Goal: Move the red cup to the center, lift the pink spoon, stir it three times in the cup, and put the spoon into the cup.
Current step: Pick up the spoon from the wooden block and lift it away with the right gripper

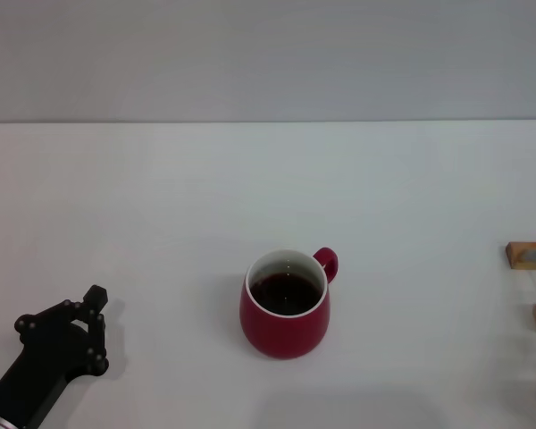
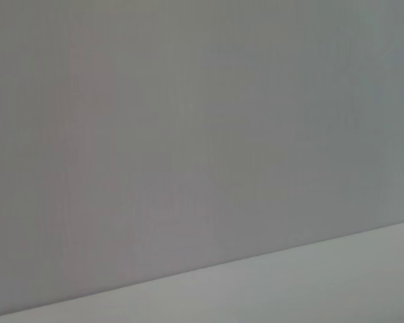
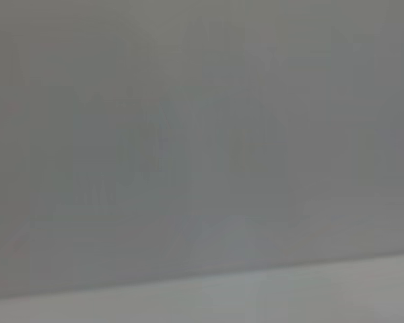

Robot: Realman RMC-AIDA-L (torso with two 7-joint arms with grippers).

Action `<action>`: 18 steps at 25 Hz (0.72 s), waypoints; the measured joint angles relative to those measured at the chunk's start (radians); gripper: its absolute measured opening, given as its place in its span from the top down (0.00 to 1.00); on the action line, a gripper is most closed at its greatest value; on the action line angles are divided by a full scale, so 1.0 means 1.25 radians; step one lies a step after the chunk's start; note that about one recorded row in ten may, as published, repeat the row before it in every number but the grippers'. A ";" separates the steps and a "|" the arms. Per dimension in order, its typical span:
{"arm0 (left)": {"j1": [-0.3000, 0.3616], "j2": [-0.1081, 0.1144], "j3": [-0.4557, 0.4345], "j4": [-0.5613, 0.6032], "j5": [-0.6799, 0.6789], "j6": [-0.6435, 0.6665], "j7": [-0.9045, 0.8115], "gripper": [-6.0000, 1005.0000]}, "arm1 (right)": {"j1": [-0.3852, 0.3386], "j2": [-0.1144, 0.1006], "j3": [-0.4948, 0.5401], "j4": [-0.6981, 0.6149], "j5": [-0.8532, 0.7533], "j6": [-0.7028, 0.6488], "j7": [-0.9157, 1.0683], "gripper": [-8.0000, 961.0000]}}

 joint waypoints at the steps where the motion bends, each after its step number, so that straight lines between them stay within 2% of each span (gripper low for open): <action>1: 0.000 0.000 0.000 0.000 0.000 0.000 0.000 1.00 | 0.001 -0.001 -0.002 0.001 -0.002 -0.016 0.000 0.94; 4: 0.000 0.000 0.000 0.000 0.000 0.001 0.000 1.00 | 0.007 -0.006 -0.018 0.015 -0.005 -0.076 -0.001 0.94; 11: -0.001 0.000 0.002 0.000 0.000 0.007 0.000 1.00 | 0.032 -0.017 -0.036 0.034 -0.019 -0.131 -0.008 0.95; 14: 0.000 0.000 0.002 0.000 0.000 0.019 0.000 1.00 | 0.052 -0.033 -0.053 0.064 -0.026 -0.172 -0.010 0.96; 15: 0.000 0.000 0.002 0.000 0.000 0.019 0.000 1.00 | 0.052 -0.033 -0.053 0.064 -0.026 -0.172 -0.010 0.97; 17: 0.000 0.000 0.002 0.000 0.000 0.021 0.000 1.00 | 0.067 -0.047 -0.064 0.093 -0.027 -0.190 -0.014 0.97; 18: 0.000 0.000 0.002 0.001 0.000 0.022 0.000 1.00 | 0.080 -0.060 -0.071 0.122 -0.027 -0.194 -0.018 0.97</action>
